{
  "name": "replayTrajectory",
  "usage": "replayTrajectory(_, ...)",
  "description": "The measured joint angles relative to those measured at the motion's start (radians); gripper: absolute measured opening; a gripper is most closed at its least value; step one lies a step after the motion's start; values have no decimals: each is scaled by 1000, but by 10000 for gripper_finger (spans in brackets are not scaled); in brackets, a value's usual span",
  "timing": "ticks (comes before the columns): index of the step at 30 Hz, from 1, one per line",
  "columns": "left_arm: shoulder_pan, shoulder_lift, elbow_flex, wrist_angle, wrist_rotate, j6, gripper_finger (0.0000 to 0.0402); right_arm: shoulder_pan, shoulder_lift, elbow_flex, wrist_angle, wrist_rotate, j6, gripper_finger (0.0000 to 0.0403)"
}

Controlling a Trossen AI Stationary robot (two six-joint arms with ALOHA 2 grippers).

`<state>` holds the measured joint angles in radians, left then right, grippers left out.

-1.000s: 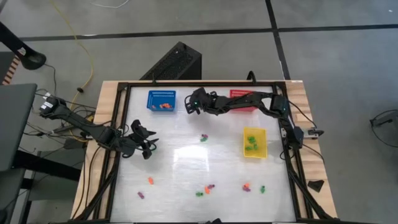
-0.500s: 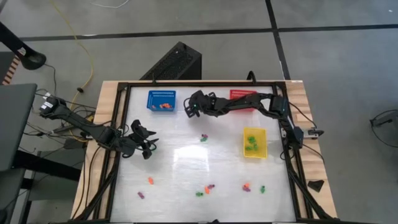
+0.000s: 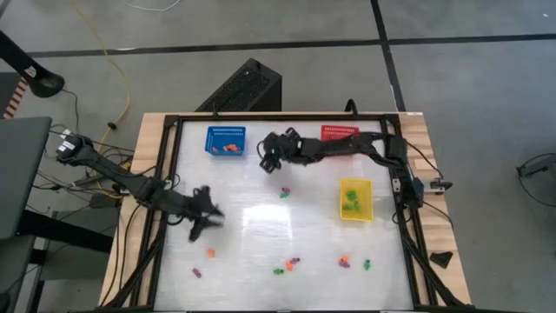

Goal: Sort Halloween decoration
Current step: Put the purple skeleton toy into the red bin

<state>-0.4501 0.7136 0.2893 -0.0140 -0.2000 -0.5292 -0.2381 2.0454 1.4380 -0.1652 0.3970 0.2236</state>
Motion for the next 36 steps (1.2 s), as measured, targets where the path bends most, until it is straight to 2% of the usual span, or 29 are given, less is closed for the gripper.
replayTrajectory(2,-44,0,14,154,105,51,147,56,-50,1,-23,57,-66,255)
replayTrajectory(4,-105,11,60,206,120,99,145,107,-106,1,-77,70,-99,255)
replayTrajectory(9,-309,114,214,41,19,143,135,252,-243,-22,-197,97,-100,255)
replayTrajectory(12,-398,210,295,33,-53,143,130,362,-317,-86,-204,154,-62,255)
replayTrajectory(14,-443,279,339,26,-63,140,129,433,-358,-127,-189,200,-28,255)
replayTrajectory(18,-512,411,371,-18,-63,54,128,575,-420,-171,-171,305,18,255)
replayTrajectory(24,-559,567,371,-109,-17,-207,128,736,-432,-174,-165,460,38,255)
replayTrajectory(26,-570,613,371,-115,-14,-219,128,759,-429,-174,-151,516,28,255)
replayTrajectory(29,-581,671,371,-113,-14,-190,128,765,-427,-174,-148,543,15,255)
replayTrajectory(34,-603,733,371,-196,6,-221,128,737,-427,-174,-145,541,15,255)
replayTrajectory(36,-612,743,371,-239,-17,-225,128,722,-423,-174,-144,519,15,255)
